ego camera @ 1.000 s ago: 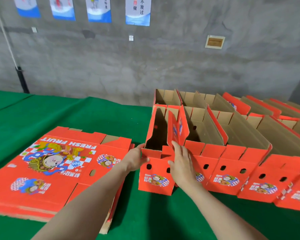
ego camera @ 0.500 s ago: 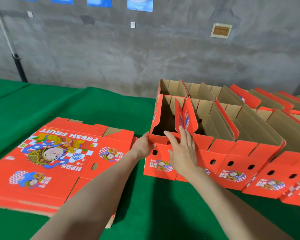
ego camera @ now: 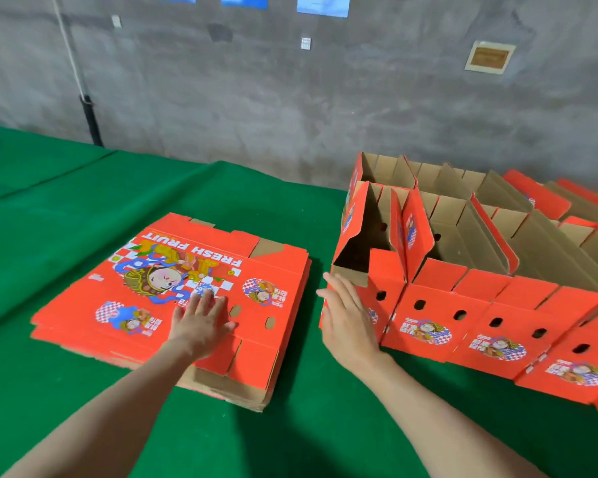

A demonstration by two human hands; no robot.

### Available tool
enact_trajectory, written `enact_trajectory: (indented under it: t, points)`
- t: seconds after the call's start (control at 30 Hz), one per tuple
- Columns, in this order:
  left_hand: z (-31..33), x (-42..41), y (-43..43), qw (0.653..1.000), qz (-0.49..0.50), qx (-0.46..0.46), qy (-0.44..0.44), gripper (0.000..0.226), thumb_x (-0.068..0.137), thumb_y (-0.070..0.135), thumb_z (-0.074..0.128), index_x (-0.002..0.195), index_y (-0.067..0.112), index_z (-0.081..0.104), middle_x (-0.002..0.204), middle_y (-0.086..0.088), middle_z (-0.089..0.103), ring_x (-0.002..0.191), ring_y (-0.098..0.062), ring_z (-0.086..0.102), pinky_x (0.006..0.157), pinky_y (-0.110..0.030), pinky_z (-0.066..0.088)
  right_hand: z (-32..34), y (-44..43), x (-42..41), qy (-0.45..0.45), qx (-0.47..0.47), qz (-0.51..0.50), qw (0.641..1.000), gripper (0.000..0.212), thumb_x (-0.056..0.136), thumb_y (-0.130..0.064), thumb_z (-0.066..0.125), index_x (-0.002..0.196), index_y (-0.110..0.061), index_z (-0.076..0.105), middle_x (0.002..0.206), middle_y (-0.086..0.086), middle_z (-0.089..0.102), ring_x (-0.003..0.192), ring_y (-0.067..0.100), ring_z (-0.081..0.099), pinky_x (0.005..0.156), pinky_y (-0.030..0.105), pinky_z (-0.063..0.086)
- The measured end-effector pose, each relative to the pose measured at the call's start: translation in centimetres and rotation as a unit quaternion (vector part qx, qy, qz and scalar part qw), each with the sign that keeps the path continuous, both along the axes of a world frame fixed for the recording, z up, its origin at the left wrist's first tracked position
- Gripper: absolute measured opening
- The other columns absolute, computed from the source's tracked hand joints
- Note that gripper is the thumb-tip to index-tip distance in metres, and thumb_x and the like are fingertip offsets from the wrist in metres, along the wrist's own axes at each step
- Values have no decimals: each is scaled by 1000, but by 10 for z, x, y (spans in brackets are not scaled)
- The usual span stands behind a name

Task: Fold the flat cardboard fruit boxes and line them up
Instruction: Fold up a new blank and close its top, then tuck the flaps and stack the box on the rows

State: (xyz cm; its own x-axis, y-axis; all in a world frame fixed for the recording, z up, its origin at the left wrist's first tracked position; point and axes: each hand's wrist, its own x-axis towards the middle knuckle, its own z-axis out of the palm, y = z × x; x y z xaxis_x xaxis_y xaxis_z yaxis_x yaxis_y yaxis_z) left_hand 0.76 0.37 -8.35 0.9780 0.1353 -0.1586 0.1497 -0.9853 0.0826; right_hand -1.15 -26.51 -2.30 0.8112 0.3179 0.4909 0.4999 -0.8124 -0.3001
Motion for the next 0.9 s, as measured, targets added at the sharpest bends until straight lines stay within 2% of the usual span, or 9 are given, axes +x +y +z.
enact_trajectory:
  t: [0.17,0.23,0.3,0.37,0.47,0.53,0.63,0.73,0.9]
  points:
    - [-5,-49,-24,999,-18,30,-15,69,94,62,28,151,29,11,160,-3,6,145,-28,8,113,-46,16,-33,17,-11,49,-76,-17,996,49,91,0,45,140,-6,42,159,5,10,147,19,-6,118,27,-4]
    - [-5,-72,-33,997,-51,36,-39,58,96,55,33,147,28,25,151,-6,27,139,-27,25,108,-40,27,-40,20,-14,87,-86,-39,992,52,95,-6,42,146,-9,32,160,4,4,148,18,-5,114,22,-9]
    - [-5,-88,-32,993,-78,-17,-89,43,97,41,40,138,30,42,132,-3,47,123,-23,46,97,-33,38,-45,25,-19,161,-60,-80,982,55,96,-12,44,147,-8,26,160,8,9,147,21,6,116,22,0]
    - [-4,-96,-22,987,-68,-80,-120,43,95,30,45,138,29,44,131,-3,49,119,-22,50,96,-30,38,-52,29,-27,260,4,-135,956,57,94,-16,50,144,-3,26,153,16,24,142,26,24,115,29,18]
    - [-10,-101,4,992,-9,-43,-117,63,96,43,40,151,24,16,159,-7,10,145,-25,16,115,-38,18,-63,30,-38,365,142,-211,895,43,92,-16,57,128,1,41,131,20,51,121,32,51,96,33,42]
    - [-22,-109,18,996,29,-47,-64,76,93,55,39,152,26,2,160,-3,-13,147,-27,-6,116,-48,7,-67,28,-43,408,215,-248,852,37,92,-20,59,120,3,49,121,21,59,112,33,58,88,34,46]
    - [-43,-126,30,997,16,-29,-69,82,90,64,38,152,27,1,160,-1,-12,147,-25,-7,116,-46,10,-70,24,-47,423,313,-272,806,31,92,-25,58,105,3,61,105,21,65,94,33,61,76,32,45]
    - [-43,-137,35,986,45,-72,-146,75,90,61,43,150,23,21,158,-3,14,142,-26,14,113,-43,21,-67,23,-55,394,386,-251,795,23,91,-26,59,87,-4,63,85,16,64,74,26,57,67,30,42]
    - [-9,-135,31,941,92,-163,-283,58,86,34,67,136,12,48,147,-18,32,133,-39,29,107,-50,28,-53,12,-80,322,496,-176,787,14,91,-16,61,79,-10,66,84,15,67,73,21,57,64,30,42]
